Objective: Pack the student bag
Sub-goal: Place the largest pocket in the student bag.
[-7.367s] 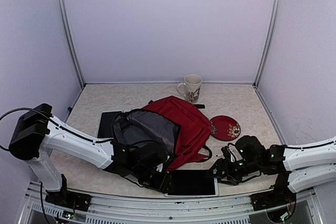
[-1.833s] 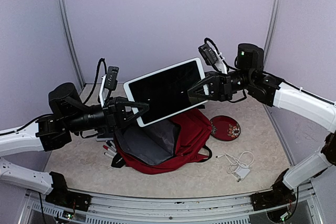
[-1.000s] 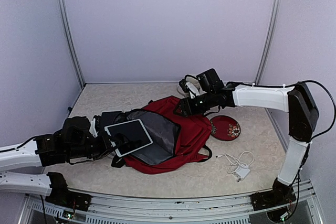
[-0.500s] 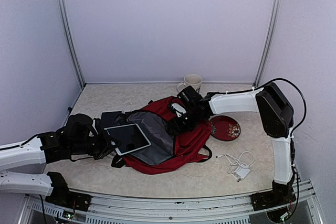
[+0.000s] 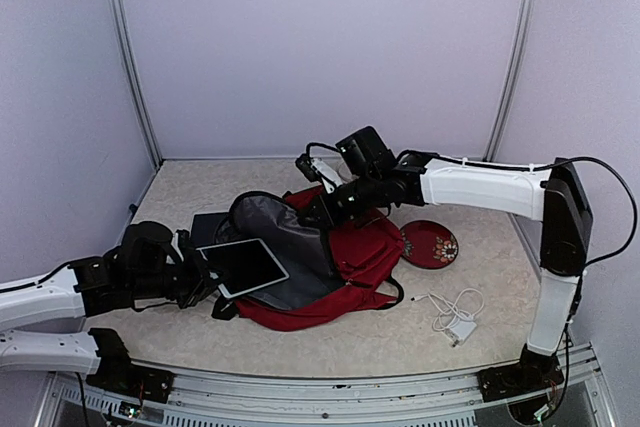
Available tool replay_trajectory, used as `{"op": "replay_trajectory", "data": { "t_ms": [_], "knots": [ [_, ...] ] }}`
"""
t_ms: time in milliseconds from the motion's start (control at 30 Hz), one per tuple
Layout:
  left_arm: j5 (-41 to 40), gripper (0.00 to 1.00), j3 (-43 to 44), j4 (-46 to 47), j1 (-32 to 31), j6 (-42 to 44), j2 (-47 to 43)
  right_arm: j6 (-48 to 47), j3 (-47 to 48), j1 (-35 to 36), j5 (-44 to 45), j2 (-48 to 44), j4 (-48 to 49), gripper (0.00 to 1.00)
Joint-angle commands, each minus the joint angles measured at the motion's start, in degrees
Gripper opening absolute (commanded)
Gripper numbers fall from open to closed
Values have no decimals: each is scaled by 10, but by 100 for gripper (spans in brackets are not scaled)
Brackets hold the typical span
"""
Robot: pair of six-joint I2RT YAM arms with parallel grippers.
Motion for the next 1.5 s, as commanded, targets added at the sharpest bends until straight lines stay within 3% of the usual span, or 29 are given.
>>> {"op": "replay_trajectory", "data": {
  "t_ms": [0, 367, 500, 733, 767, 833, 900, 1000, 1067, 1333, 1467],
  "knots": [
    [-10, 0, 7, 117, 10, 21, 11, -13, 17, 41, -38, -47, 69, 0],
    [24, 0, -13, 380, 24, -11, 119, -12, 21, 55, -15, -60, 101, 0],
    [39, 0, -6, 419, 34, -17, 188, -13, 15, 55, -18, -61, 102, 0],
    [134, 0, 36, 507, 45, -32, 359, -20, 9, 55, -11, -69, 100, 0],
    [136, 4, 50, 511, 44, -23, 372, -21, 9, 55, -9, -71, 100, 0],
    [135, 28, 79, 483, 44, -1, 390, -22, 8, 56, -5, -73, 97, 0],
    [131, 62, 100, 439, 43, 20, 396, -24, 6, 56, 5, -76, 91, 0],
    [101, 94, 110, 366, 36, 47, 374, -28, -3, 55, 17, -83, 86, 0],
    [64, 99, 120, 286, 27, 78, 350, -30, -6, 54, 26, -86, 83, 0],
    [-172, 99, 236, -99, -83, 157, 265, -42, -11, 41, 103, -104, 32, 0],
    [-209, 99, 284, -205, -96, 186, 230, -65, -22, 35, 135, -119, 10, 0]
  ]
}}
